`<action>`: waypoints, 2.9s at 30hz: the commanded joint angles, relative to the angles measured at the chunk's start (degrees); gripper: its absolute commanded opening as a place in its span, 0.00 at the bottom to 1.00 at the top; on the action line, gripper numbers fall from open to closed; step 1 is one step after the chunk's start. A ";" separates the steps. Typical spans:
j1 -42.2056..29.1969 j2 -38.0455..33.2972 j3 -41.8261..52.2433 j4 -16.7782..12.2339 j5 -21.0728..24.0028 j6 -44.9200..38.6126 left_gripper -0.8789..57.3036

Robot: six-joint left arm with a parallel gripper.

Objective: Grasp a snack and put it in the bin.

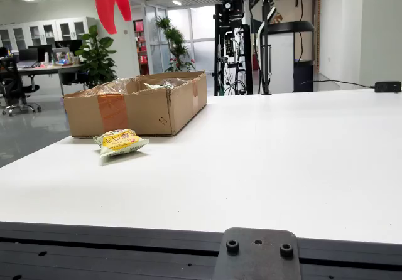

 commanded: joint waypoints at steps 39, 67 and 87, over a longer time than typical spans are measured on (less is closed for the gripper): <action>2.42 12.22 3.98 -1.22 -7.48 25.18 0.76; 2.29 17.78 4.11 -1.23 -14.73 26.69 0.78; 5.16 18.84 4.14 -1.08 -16.93 30.28 0.82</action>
